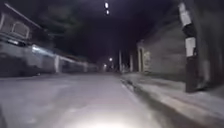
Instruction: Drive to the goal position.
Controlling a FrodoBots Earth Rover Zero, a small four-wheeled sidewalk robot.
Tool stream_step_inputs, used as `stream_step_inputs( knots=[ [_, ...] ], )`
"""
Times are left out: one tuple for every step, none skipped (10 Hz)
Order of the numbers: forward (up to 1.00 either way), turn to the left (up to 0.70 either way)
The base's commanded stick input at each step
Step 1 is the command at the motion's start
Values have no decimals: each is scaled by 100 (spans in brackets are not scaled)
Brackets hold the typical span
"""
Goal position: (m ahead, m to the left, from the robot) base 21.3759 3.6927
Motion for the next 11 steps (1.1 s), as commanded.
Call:
stream_step_inputs(
  knots=[
    [70,0],
    [70,0],
    [70,0],
    [70,0],
    [70,-1],
    [70,-4],
    [70,-24],
    [70,-20],
    [70,-10],
    [70,0],
    [70,0]
  ],
)
